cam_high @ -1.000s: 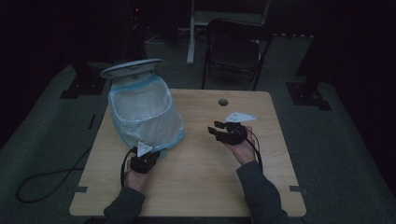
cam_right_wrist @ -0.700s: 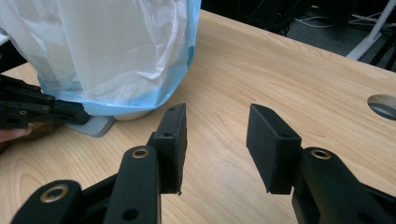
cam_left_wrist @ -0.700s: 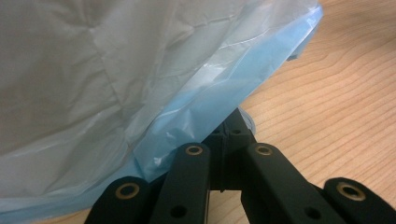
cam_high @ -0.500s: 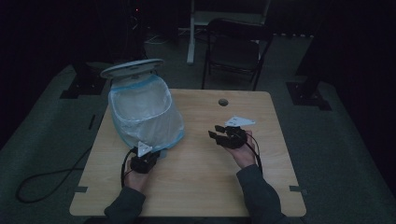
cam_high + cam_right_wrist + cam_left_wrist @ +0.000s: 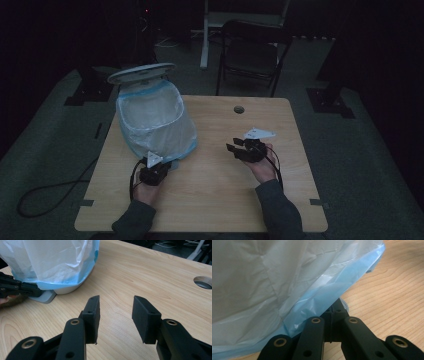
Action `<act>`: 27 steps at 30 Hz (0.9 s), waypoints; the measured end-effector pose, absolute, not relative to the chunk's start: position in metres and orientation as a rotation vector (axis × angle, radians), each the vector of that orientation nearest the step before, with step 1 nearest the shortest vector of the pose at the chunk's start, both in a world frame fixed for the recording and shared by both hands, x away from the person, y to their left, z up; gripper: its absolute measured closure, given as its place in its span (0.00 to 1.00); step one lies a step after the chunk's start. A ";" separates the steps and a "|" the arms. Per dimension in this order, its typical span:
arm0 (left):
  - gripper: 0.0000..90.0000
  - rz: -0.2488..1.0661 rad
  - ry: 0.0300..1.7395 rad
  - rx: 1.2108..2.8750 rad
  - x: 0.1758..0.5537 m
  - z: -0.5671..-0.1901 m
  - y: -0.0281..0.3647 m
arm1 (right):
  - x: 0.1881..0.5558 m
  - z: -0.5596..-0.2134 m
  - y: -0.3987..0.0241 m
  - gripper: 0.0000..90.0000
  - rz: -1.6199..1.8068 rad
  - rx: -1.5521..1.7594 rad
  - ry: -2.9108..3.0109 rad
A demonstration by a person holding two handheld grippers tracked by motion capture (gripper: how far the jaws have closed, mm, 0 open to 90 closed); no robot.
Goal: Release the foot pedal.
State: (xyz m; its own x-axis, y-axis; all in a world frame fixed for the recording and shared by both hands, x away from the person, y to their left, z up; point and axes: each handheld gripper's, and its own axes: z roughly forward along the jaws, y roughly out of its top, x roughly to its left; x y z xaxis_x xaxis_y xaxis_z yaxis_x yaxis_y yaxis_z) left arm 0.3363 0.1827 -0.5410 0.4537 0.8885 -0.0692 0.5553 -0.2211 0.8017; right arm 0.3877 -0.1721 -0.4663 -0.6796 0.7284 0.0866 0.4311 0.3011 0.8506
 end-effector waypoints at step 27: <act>0.99 0.531 1.197 1.896 0.339 -0.537 0.184 | 0.389 -0.470 -0.182 0.64 1.297 1.072 2.244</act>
State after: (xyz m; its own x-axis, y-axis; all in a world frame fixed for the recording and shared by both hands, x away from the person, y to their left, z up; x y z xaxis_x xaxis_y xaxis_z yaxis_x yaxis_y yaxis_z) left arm 0.3388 0.1845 -0.5366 0.4604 0.8850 -0.0694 0.5424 -0.2186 0.8112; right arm 0.3887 -0.1823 -0.4698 -0.6599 0.7471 0.0794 0.4417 0.3003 0.8454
